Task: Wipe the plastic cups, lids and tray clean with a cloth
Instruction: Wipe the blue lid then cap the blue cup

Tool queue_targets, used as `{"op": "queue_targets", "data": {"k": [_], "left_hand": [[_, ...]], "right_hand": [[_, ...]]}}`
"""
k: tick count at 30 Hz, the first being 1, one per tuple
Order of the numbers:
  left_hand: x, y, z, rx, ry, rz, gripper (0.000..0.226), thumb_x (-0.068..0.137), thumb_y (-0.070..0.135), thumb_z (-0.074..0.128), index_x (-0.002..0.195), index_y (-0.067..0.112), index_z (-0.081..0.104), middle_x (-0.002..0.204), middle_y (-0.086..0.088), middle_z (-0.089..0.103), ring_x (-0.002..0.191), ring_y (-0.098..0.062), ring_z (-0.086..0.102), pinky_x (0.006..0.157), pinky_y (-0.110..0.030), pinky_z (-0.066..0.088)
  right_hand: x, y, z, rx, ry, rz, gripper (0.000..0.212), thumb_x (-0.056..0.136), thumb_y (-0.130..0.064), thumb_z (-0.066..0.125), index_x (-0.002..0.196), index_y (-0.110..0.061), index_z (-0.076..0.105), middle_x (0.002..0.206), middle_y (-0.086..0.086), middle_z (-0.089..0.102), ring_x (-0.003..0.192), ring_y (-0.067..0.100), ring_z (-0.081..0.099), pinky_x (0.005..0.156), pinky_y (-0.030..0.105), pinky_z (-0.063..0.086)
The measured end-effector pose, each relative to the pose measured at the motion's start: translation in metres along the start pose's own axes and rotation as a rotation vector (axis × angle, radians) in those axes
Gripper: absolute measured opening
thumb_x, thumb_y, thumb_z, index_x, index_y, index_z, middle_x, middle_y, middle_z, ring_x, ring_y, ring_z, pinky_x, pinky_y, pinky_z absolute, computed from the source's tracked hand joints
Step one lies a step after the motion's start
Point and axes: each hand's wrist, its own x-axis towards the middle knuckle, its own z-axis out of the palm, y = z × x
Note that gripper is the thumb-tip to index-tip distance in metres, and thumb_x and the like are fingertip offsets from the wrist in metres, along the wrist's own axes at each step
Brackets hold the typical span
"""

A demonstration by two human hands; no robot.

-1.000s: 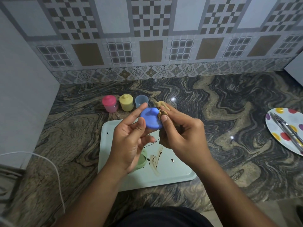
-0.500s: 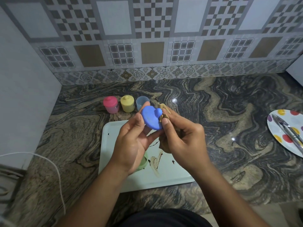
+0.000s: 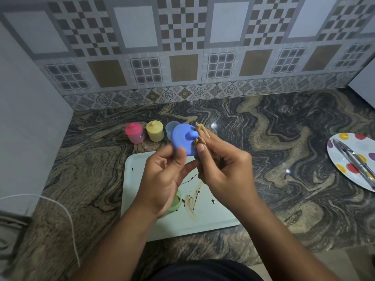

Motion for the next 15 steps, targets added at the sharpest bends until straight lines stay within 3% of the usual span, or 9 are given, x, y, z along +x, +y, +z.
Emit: {"op": "queue_targets", "data": {"k": [3, 6, 7, 9, 11, 12, 15], "left_hand": [[0.0001, 0.0027, -0.0004, 0.033, 0.033, -0.018, 0.021, 0.094, 0.014, 0.057, 0.105, 0.014, 0.076, 0.111, -0.008, 0.073, 0.100, -0.016, 0.070, 0.064, -0.023, 0.054], [-0.0004, 0.0089, 0.0019, -0.001, 0.080, -0.081, 0.030, 0.091, 0.026, 0.051, 0.089, 0.015, 0.079, 0.091, -0.005, 0.076, 0.073, -0.008, 0.068, 0.044, -0.018, 0.042], [0.0001, 0.0094, 0.0026, -0.008, 0.097, -0.091, 0.032, 0.091, 0.028, 0.050, 0.087, 0.017, 0.080, 0.089, -0.004, 0.076, 0.071, -0.007, 0.067, 0.044, -0.018, 0.042], [0.0005, 0.0089, 0.0041, -0.029, 0.108, -0.092, 0.034, 0.092, 0.031, 0.048, 0.089, 0.021, 0.080, 0.099, -0.003, 0.076, 0.085, -0.010, 0.070, 0.057, -0.023, 0.052], [-0.0005, 0.0068, 0.0036, -0.064, 0.068, -0.066, 0.033, 0.097, 0.030, 0.047, 0.094, 0.023, 0.079, 0.114, -0.004, 0.073, 0.104, -0.015, 0.069, 0.076, -0.032, 0.057], [-0.0018, 0.0066, 0.0026, -0.060, 0.045, -0.053, 0.030, 0.098, 0.026, 0.049, 0.096, 0.022, 0.079, 0.116, -0.004, 0.072, 0.107, -0.016, 0.068, 0.079, -0.032, 0.057], [-0.0041, 0.0076, -0.0012, -0.002, 0.063, -0.053, 0.021, 0.093, 0.017, 0.058, 0.098, 0.018, 0.078, 0.109, -0.006, 0.074, 0.095, -0.012, 0.071, 0.057, -0.019, 0.052]], "right_hand": [[0.0032, -0.0008, -0.0011, -0.024, 0.009, -0.065, 0.029, 0.097, -0.009, 0.064, 0.124, -0.002, 0.071, 0.132, 0.004, 0.068, 0.125, 0.011, 0.065, 0.103, 0.027, 0.053], [0.0033, -0.0008, -0.0013, 0.046, -0.010, -0.014, 0.029, 0.097, -0.014, 0.064, 0.125, -0.010, 0.072, 0.131, -0.010, 0.069, 0.101, 0.012, 0.072, 0.088, 0.032, 0.057], [0.0023, -0.0004, -0.0004, 0.045, -0.011, -0.013, 0.029, 0.097, -0.013, 0.064, 0.125, -0.009, 0.072, 0.131, -0.011, 0.068, 0.108, 0.013, 0.072, 0.089, 0.035, 0.058], [-0.0005, 0.0014, 0.0011, 0.025, -0.013, -0.028, 0.029, 0.096, -0.009, 0.064, 0.124, -0.005, 0.071, 0.131, -0.003, 0.068, 0.126, 0.009, 0.064, 0.101, 0.036, 0.056], [-0.0014, 0.0017, 0.0015, 0.004, -0.016, -0.039, 0.029, 0.096, -0.006, 0.064, 0.124, -0.001, 0.071, 0.133, 0.005, 0.068, 0.131, 0.005, 0.059, 0.106, 0.026, 0.051], [-0.0007, 0.0013, 0.0013, -0.009, -0.013, -0.051, 0.029, 0.096, -0.004, 0.064, 0.124, 0.000, 0.071, 0.134, 0.007, 0.067, 0.131, 0.005, 0.058, 0.105, 0.021, 0.049], [0.0028, 0.0005, 0.0014, -0.026, -0.007, -0.086, 0.028, 0.096, -0.004, 0.065, 0.122, -0.001, 0.072, 0.132, 0.006, 0.068, 0.126, 0.006, 0.063, 0.099, 0.020, 0.052]]}}
